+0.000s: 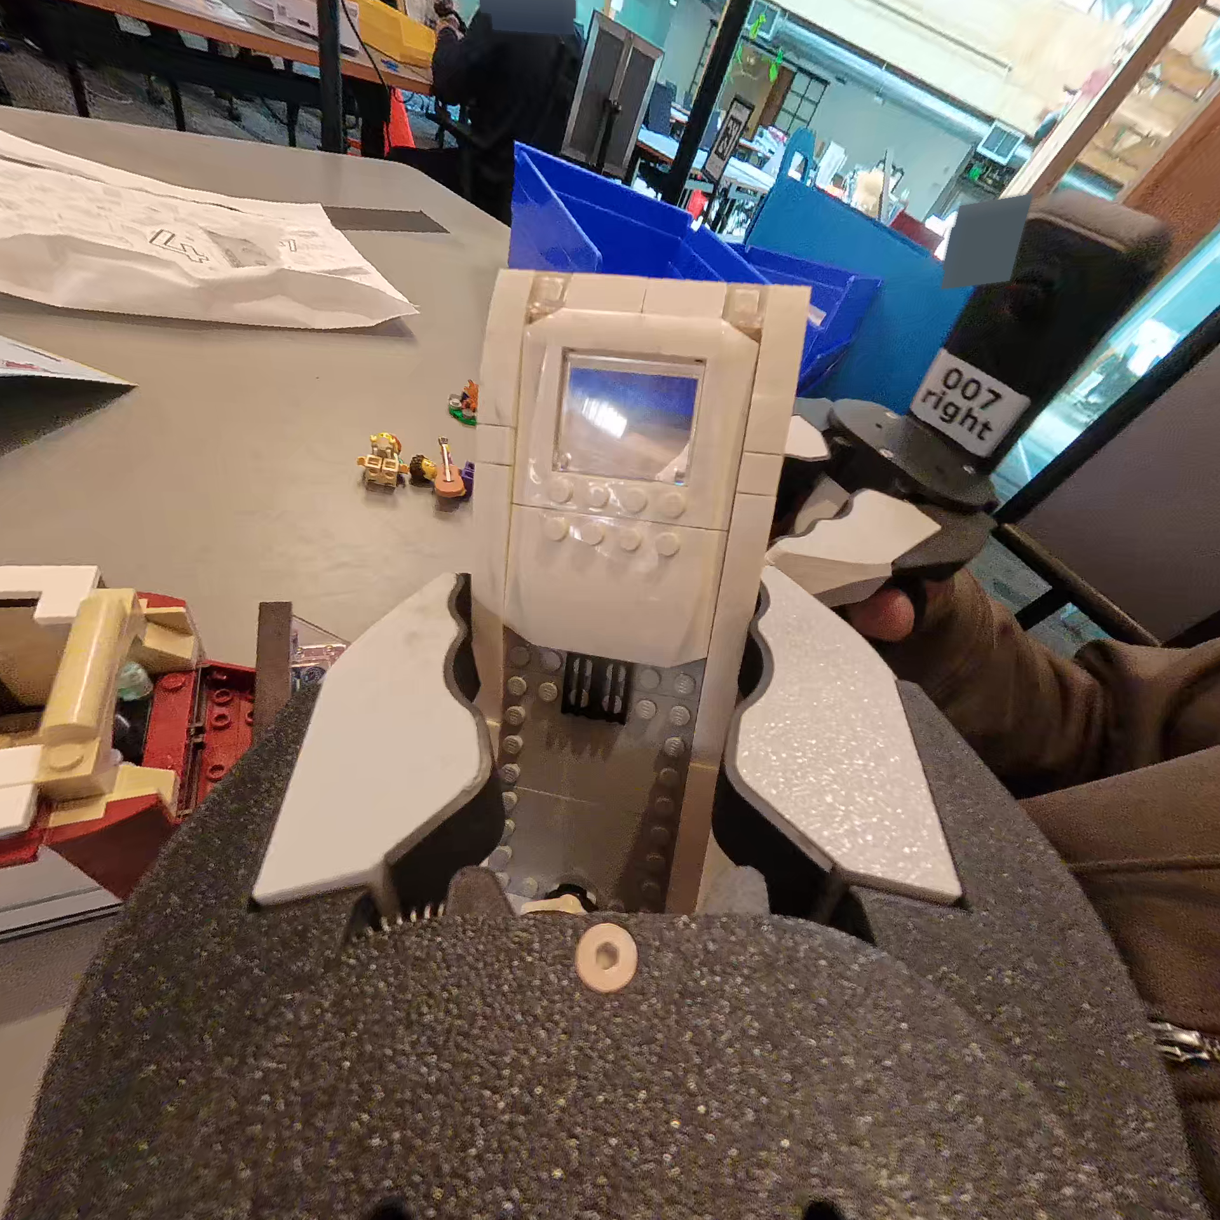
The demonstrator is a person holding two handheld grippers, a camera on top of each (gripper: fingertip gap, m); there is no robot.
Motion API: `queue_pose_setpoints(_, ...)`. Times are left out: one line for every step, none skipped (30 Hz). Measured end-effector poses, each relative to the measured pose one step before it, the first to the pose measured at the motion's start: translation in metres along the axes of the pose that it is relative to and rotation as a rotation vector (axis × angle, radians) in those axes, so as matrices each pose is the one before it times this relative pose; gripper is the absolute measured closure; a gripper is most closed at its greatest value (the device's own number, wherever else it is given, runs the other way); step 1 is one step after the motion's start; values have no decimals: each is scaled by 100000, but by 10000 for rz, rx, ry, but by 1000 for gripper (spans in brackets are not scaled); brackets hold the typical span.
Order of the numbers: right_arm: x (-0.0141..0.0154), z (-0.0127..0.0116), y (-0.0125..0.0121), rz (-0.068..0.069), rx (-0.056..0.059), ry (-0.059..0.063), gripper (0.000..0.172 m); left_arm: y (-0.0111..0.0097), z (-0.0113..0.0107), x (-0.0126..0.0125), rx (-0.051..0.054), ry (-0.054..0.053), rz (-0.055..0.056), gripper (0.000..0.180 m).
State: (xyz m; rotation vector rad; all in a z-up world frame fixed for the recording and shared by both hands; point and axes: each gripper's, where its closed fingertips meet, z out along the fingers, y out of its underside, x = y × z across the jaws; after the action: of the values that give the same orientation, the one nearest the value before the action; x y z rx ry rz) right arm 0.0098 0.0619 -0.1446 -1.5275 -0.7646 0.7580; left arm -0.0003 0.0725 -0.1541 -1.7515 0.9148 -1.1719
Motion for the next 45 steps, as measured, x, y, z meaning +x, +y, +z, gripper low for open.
queue_pose_setpoints(-101, -100, 111, 416, 31, -324, 139, 17, 76, 140, -43, 45, 44, 102)
queue_pose_setpoints(-105, -140, -58, 335, 119, -275, 139, -36, 31, 124, 5, 87, -18, 102)
queue_pose_setpoints(-118, -122, -103, 313, 101, -276, 139, -29, -8, 126, 20, 141, -66, 102)
queue_pose_setpoints(-139, -112, -110, 319, 84, -286, 139, 29, -18, 58, -7, 134, -122, 102)
queue_pose_setpoints(-117, -108, -223, 353, 170, -269, 139, 164, 2, -147, -79, -3, -105, 102)
queue_pose_setpoints(-151, -85, -260, 401, 192, -285, 139, 321, 50, -276, -149, -114, -2, 102)
queue_pose_setpoints(-126, -24, -123, 383, 104, -262, 139, 383, 88, -247, -185, -120, 66, 102)
queue_pose_setpoints(-18, 37, -1, 296, 32, -155, 140, 407, 121, -168, -193, -105, 83, 102)
queue_pose_setpoints(81, 104, 106, 199, -22, -44, 140, 374, 159, -78, -181, -73, 84, 102)
queue_pose_setpoints(90, 158, 178, 135, -67, 6, 141, 330, 176, 42, -157, -11, 85, 102)
queue_pose_setpoints(50, 184, 217, 108, -92, -2, 141, 294, 195, 95, -145, 26, 76, 102)
queue_pose_setpoints(-32, 199, 226, 100, -101, -46, 143, 250, 186, 83, -128, 24, 77, 102)
queue_pose_setpoints(-33, 198, 195, 101, -85, -41, 146, 247, 178, 75, -124, 35, 70, 102)
queue_pose_setpoints(-58, 148, 84, 83, -26, -49, 149, 220, 175, 68, -115, 48, 45, 102)
queue_pose_setpoints(-168, 73, -30, 60, 54, -142, 154, 154, 122, -44, -62, 18, -20, 102)
queue_pose_setpoints(-153, -10, -58, 46, 72, -141, 158, -64, -1, 67, 79, 136, -87, 102)
queue_pose_setpoints(-158, -31, -28, 51, 24, -163, 159, 11, -15, 214, 9, 264, -119, 102)
queue_pose_setpoints(-152, -36, 13, 56, -18, -160, 159, 39, -27, 188, 5, 249, -112, 102)
queue_pose_setpoints(-174, -34, 59, 40, -48, -172, 160, 56, -32, 206, 2, 285, -127, 102)
queue_pose_setpoints(-172, -34, 114, 20, -96, -161, 161, 114, -45, 217, -22, 319, -180, 102)
queue_pose_setpoints(-146, -10, 155, 3, -129, -138, 162, 121, -66, 171, -26, 285, -168, 102)
queue_pose_setpoints(-113, 8, 150, -4, -127, -104, 162, 117, -59, 116, -20, 208, -109, 102)
queue_pose_setpoints(-107, -8, 137, -21, -112, -93, 162, 94, -33, 103, -21, 151, -48, 102)
queue_pose_setpoints(-65, -10, 94, -26, -85, -56, 163, 57, -28, 74, -15, 116, -51, 102)
queue_pose_setpoints(-83, -12, 87, -23, -70, -67, 163, 58, -2, 93, -19, 138, -52, 102)
queue_pose_setpoints(-40, -50, 81, 2, -79, -47, 163, 31, 22, 46, -12, 113, -83, 102)
queue_pose_setpoints(4, -68, 85, 35, -81, -51, 163, 51, 37, 38, -29, 86, -75, 102)
queue_pose_setpoints(19, -78, 92, 49, -86, -49, 163, 37, 43, -1, -51, 24, -18, 102)
queue_pose_setpoints(-11, -92, 71, 45, -69, -54, 163, 34, 50, 19, -40, 24, 8, 102)
queue_pose_setpoints(-11, -79, 65, 41, -61, -47, 163, 21, 53, 14, -33, 13, 12, 102)
queue_pose_setpoints(0, -64, 84, 40, -65, -33, 163, 28, 56, 9, -31, -4, 14, 102)
queue_pose_setpoints(13, -77, 70, 50, -55, -20, 163, 24, 42, -15, -25, -9, 4, 102)
queue_pose_setpoints(12, -55, 75, 63, -57, -28, 163, 38, 38, -1, -32, -5, 4, 102)
queue_pose_setpoints(6, -71, 76, 60, -63, -25, 163, 29, 36, -4, -31, -7, 13, 102)
queue_pose_setpoints(12, -69, 79, 67, -59, -20, 163, 26, 32, -10, -23, -17, 13, 102)
queue_pose_setpoints(17, -68, 89, 65, -56, -14, 163, 29, 43, -9, -25, -10, 7, 102)
queue_pose_setpoints(17, -68, 97, 53, -69, -16, 163, 38, 22, 5, -28, 1, 5, 102)
queue_pose_setpoints(2, -87, 90, 20, -71, -10, 163, 23, 30, 16, -17, 11, 8, 102)
queue_pose_setpoints(17, -131, 107, 25, -78, -3, 163, -41, -12, 37, 20, 29, -1, 103)
queue_pose_setpoints(100, -229, 126, 31, -97, 29, 163, -226, -165, 75, 163, 108, -56, 103)
queue_pose_setpoints(199, -368, 118, 20, -98, 86, 163, -446, -349, 107, 312, 220, -172, 105)
queue_pose_setpoints(75, -190, 128, -28, -110, 42, 163, -37, -21, 17, 21, 89, -65, 106)
queue_pose_setpoints(-46, -55, -28, -49, 2, -42, 163, 98, 155, 35, -55, -44, 100, 106)
queue_pose_setpoints(-50, -36, -87, -13, 43, -68, 163, 1, 70, 39, -16, -18, 83, 106)
queue_pose_setpoints(126, -5, -34, -3, 15, 72, 163, -18, 19, -117, -13, -23, -18, 105)
